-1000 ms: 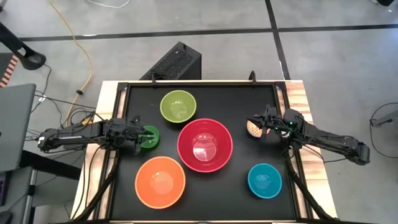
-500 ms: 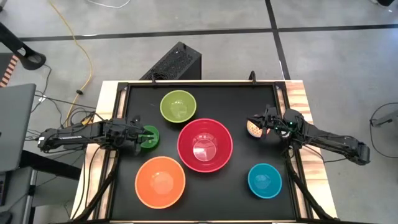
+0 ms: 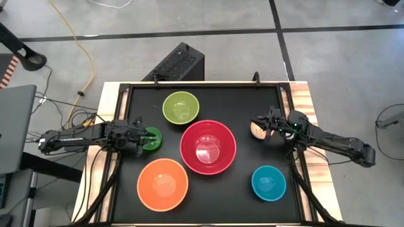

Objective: Nest bowls inside each other

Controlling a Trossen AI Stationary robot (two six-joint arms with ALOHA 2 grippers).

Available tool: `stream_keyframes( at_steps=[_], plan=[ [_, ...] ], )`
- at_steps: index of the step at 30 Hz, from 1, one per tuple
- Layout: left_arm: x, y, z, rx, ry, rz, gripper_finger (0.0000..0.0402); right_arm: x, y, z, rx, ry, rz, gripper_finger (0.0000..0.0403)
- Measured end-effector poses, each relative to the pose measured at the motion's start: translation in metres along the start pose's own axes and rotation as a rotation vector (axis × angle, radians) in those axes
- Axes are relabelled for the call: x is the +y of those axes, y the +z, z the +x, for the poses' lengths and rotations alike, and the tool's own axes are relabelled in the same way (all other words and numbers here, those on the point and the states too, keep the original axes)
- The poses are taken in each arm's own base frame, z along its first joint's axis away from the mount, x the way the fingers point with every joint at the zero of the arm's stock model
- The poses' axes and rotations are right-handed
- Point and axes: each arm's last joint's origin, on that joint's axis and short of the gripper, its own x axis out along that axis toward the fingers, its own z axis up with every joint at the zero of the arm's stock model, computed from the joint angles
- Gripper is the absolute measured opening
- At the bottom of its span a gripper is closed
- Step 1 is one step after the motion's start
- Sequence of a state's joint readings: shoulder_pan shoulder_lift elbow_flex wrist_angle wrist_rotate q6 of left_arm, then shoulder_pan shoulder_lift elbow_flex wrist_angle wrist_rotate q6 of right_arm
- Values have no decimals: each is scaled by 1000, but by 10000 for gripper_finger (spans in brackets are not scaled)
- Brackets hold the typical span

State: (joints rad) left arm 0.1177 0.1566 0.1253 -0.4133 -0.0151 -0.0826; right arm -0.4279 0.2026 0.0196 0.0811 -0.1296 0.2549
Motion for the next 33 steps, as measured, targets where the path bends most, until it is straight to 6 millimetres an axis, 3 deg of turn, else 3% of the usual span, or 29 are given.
stream_keyframes(
  at_steps=[25,30,33],
  plan=[
    [0,0,0,-1,0,0,87,0,1,0,-12,4,35,32],
    [0,0,0,-1,0,0,87,3,22,-3,-253,-15,267,32],
    [0,0,0,-1,0,0,87,9,43,-9,-474,66,238,32]
  ],
)
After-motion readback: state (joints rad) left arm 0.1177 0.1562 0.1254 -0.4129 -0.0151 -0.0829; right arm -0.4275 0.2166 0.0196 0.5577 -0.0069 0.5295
